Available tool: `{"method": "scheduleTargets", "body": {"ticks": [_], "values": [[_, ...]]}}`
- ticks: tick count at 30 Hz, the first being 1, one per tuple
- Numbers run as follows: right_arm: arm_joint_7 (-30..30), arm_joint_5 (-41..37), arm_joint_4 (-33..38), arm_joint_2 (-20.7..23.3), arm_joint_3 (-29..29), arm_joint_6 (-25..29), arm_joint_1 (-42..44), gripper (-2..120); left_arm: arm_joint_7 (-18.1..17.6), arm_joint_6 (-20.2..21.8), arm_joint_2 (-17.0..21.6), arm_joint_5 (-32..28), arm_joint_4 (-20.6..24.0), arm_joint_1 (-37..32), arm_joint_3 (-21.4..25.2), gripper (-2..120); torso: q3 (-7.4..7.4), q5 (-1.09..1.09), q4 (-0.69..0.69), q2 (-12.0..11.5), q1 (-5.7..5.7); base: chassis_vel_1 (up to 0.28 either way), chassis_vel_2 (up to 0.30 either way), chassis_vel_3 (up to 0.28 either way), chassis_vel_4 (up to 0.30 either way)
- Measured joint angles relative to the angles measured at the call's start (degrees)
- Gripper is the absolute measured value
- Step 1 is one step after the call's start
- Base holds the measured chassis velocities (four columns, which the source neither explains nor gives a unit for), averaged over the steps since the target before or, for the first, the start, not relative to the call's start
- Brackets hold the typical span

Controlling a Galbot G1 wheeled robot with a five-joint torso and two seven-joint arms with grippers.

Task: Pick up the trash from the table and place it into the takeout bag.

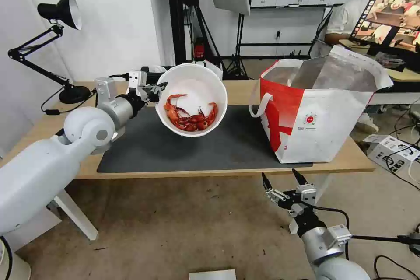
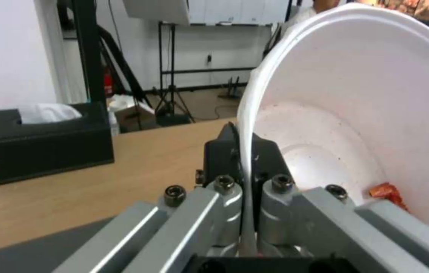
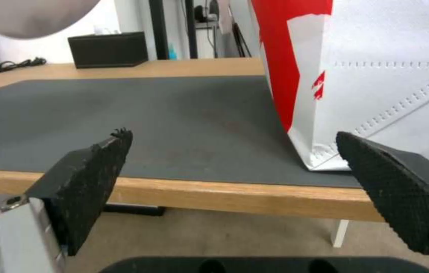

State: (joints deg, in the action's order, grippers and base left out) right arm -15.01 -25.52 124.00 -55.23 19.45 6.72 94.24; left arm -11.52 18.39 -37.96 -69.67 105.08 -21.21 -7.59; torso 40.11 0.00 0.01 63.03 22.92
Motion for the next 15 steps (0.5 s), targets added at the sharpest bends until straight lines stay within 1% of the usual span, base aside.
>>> {"method": "scheduleTargets", "body": {"ticks": [5, 8, 10, 12, 15], "values": [[0.00, 0.00, 0.00, 0.00, 0.00, 0.00, 0.01, 100, -1.07, 0.15, -1.43, -0.57, -0.90, 2.66, -1.50, 0, 0.00, 0.00, 0.00, 0.00, 0.00, 0.000, 0.000, 0.000, 0.000], [0.00, 0.00, 0.00, 0.00, 0.00, 0.00, 0.01, 100, -1.98, 0.95, -3.65, -1.58, -2.62, 7.35, -4.80, 0, 0.00, 0.01, 0.00, 0.00, 0.00, 0.000, 0.000, 0.000, 0.000], [0.00, 0.00, 0.00, 0.00, 0.00, 0.00, 0.00, 100, -1.98, 1.18, -4.12, -1.87, -3.04, 8.29, -5.43, 0, 0.00, 0.00, 0.00, 0.00, 0.00, 0.000, 0.000, 0.000, 0.000], [0.00, 0.00, 0.00, 0.00, 0.00, 0.00, 0.01, 100, -2.15, 1.70, -5.68, -2.71, -4.74, 11.51, -7.39, 0, 0.00, 0.00, -0.01, -0.01, 0.00, 0.000, 0.000, 0.000, 0.000], [0.00, 0.00, 0.00, 0.00, 0.00, 0.00, 0.00, 100, -2.37, 1.86, -6.41, -3.01, -5.56, 13.06, -8.27, 0, 0.00, 0.00, 0.00, -0.01, 0.00, 0.000, 0.000, 0.000, 0.000]]}}
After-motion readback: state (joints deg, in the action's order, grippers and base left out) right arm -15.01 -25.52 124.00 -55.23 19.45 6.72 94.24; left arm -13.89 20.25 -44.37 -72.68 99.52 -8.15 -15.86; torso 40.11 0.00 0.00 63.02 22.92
